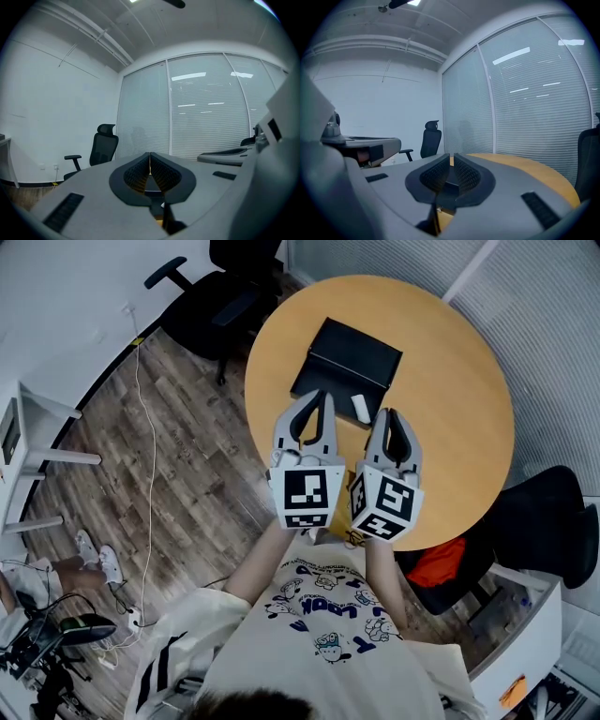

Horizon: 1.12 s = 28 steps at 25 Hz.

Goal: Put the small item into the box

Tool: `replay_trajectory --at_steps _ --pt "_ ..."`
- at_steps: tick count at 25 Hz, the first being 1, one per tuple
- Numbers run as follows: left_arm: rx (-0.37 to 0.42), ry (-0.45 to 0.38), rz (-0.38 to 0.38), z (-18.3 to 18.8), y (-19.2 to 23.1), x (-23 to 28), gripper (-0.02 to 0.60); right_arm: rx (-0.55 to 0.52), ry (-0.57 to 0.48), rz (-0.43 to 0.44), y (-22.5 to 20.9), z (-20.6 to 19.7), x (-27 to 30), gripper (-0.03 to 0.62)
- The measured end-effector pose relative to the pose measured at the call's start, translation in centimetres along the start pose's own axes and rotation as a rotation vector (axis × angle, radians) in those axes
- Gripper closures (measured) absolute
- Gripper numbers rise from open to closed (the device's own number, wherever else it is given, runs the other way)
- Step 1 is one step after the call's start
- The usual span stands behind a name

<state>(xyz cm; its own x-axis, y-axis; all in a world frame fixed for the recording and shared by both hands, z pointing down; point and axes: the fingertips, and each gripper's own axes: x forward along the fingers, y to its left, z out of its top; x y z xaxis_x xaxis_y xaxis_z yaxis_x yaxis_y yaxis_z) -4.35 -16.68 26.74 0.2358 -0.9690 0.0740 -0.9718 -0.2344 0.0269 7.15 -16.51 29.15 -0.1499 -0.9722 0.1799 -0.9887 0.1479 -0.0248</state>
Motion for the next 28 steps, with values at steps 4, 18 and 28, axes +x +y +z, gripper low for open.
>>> replay_trajectory --at_steps 4,18,28 --pt "0.006 -0.012 -0.001 0.4 -0.2 -0.3 0.566 0.003 -0.015 0.001 0.0 0.5 -0.4 0.549" --pt "0.016 -0.032 0.001 0.9 -0.6 -0.8 0.566 0.006 -0.018 0.024 0.2 0.3 -0.8 0.553" --pt "0.019 -0.027 0.001 0.9 0.2 -1.2 0.566 0.004 -0.015 0.031 1.1 0.4 -0.8 0.553"
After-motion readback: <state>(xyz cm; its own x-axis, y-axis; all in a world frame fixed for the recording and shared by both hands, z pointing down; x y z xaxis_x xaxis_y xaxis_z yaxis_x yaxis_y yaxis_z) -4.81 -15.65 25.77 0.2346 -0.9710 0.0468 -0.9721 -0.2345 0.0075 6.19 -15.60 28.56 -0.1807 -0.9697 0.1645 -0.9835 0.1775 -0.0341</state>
